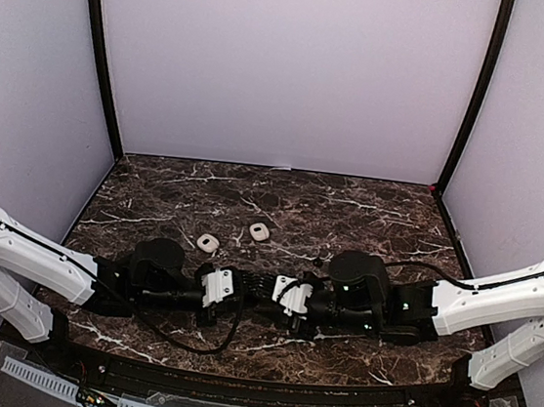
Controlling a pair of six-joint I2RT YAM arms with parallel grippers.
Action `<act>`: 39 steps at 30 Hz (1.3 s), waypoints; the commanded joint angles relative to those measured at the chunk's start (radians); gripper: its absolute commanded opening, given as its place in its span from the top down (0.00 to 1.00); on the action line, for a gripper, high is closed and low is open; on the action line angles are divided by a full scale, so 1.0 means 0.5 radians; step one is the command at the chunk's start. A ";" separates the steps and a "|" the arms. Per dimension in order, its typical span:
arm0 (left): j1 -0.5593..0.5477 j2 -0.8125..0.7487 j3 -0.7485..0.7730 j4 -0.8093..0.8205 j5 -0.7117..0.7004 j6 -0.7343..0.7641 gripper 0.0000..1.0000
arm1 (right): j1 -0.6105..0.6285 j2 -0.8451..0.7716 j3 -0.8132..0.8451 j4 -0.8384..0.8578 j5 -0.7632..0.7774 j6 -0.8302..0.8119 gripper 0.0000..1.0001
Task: Insert the wireless bluetooth earbuds into the charging case
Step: Pick up the right earbud from the left side groove of the charging case.
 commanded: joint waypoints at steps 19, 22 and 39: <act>-0.009 -0.069 0.012 0.063 0.093 -0.070 0.86 | 0.017 0.045 0.116 -0.034 -0.134 -0.125 0.64; -0.010 -0.075 0.001 0.071 0.090 -0.077 0.86 | 0.015 0.021 0.112 -0.077 -0.165 -0.127 0.71; -0.010 -0.107 -0.014 0.081 0.067 -0.084 0.86 | 0.016 -0.040 0.116 -0.216 -0.238 -0.093 0.95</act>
